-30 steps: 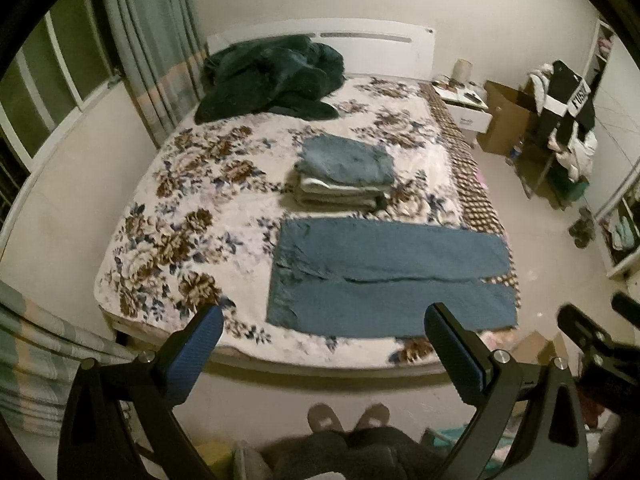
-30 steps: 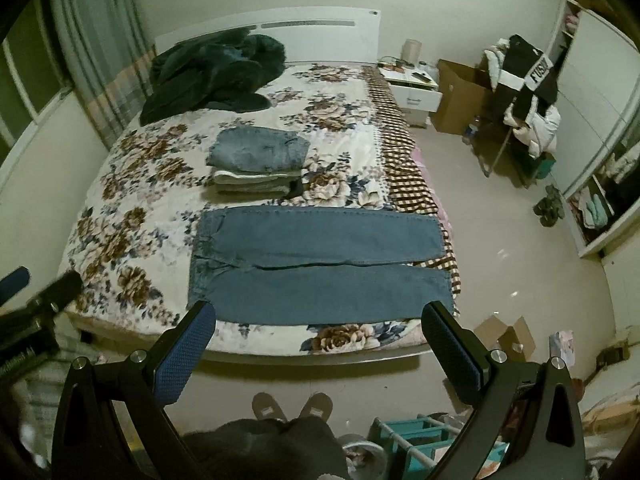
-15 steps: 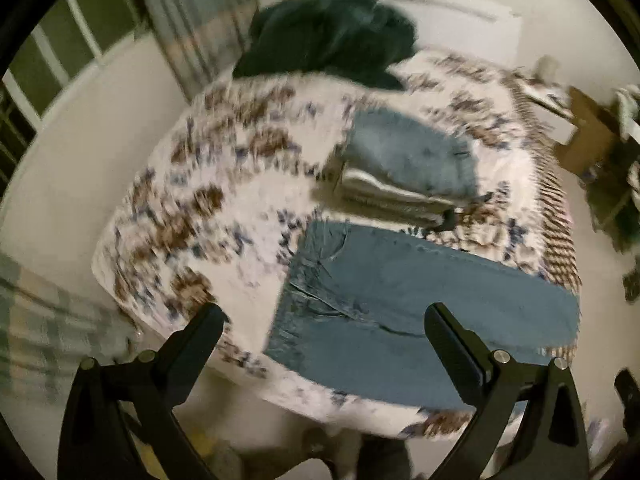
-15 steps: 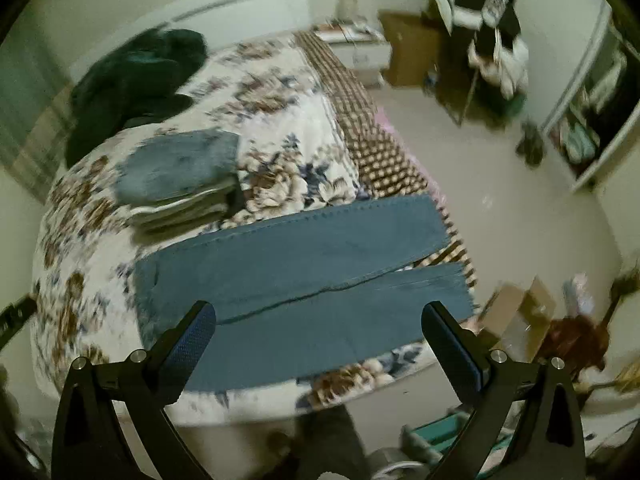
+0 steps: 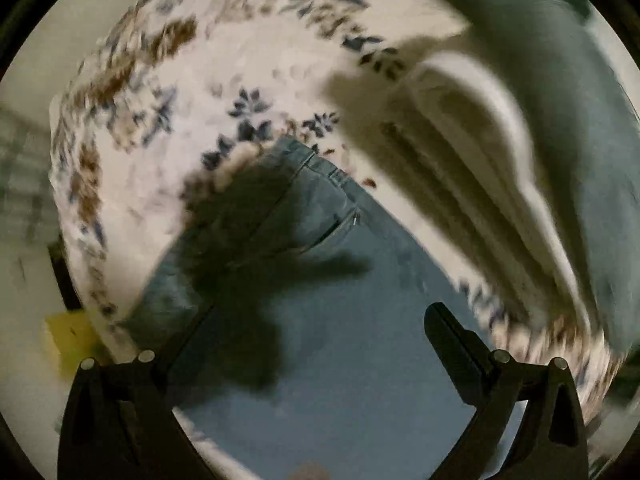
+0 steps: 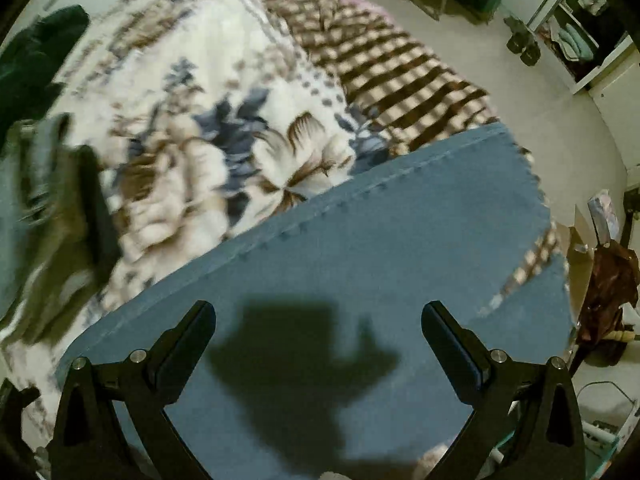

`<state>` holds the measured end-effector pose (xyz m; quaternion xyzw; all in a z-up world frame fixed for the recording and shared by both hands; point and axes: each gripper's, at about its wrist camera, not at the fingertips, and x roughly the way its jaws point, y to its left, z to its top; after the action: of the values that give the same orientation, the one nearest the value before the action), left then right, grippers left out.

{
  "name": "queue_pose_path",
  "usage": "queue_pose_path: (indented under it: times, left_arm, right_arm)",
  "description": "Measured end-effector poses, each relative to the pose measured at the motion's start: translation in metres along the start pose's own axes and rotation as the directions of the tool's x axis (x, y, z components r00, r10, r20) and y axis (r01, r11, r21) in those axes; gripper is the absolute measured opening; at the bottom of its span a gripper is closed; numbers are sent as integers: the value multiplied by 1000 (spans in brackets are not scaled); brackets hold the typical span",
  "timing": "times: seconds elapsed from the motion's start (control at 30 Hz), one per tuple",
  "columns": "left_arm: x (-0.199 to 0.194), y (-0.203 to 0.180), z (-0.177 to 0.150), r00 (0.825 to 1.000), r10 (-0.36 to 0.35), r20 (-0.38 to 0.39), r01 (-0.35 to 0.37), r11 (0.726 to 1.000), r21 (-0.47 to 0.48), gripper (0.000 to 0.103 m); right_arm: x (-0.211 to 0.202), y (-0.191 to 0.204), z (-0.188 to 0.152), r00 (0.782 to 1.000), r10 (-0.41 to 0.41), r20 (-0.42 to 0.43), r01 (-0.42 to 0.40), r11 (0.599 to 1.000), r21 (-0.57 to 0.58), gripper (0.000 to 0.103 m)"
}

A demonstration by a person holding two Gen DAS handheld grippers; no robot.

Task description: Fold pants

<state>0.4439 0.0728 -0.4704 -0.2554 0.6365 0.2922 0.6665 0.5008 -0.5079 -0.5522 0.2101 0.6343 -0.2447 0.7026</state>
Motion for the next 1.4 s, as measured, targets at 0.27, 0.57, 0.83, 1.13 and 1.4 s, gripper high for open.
queue_pose_path:
  times: [0.27, 0.57, 0.83, 1.13, 1.4]
  left_arm:
    - [80, -20, 44, 1000, 22, -16, -25, 974, -226, 103]
    - [73, -26, 22, 992, -65, 107, 78, 990, -119, 31]
    - [20, 8, -2, 938, -302, 170, 321, 943, -93, 24]
    - [-57, 116, -56, 817, -545, 191, 569, 816, -104, 23]
    - [-71, 232, -119, 794, -596, 124, 606, 791, -85, 23]
  right_arm:
    - [85, 4, 38, 995, -96, -22, 97, 995, 30, 103]
    - [119, -13, 76, 990, -76, -119, 98, 977, 189, 103]
    - [114, -45, 71, 989, 3, -146, 39, 959, 282, 21]
    - [5, -86, 9, 998, 51, 49, -59, 983, 172, 4]
    - [-88, -161, -123, 988, 32, 149, -52, 989, 136, 4]
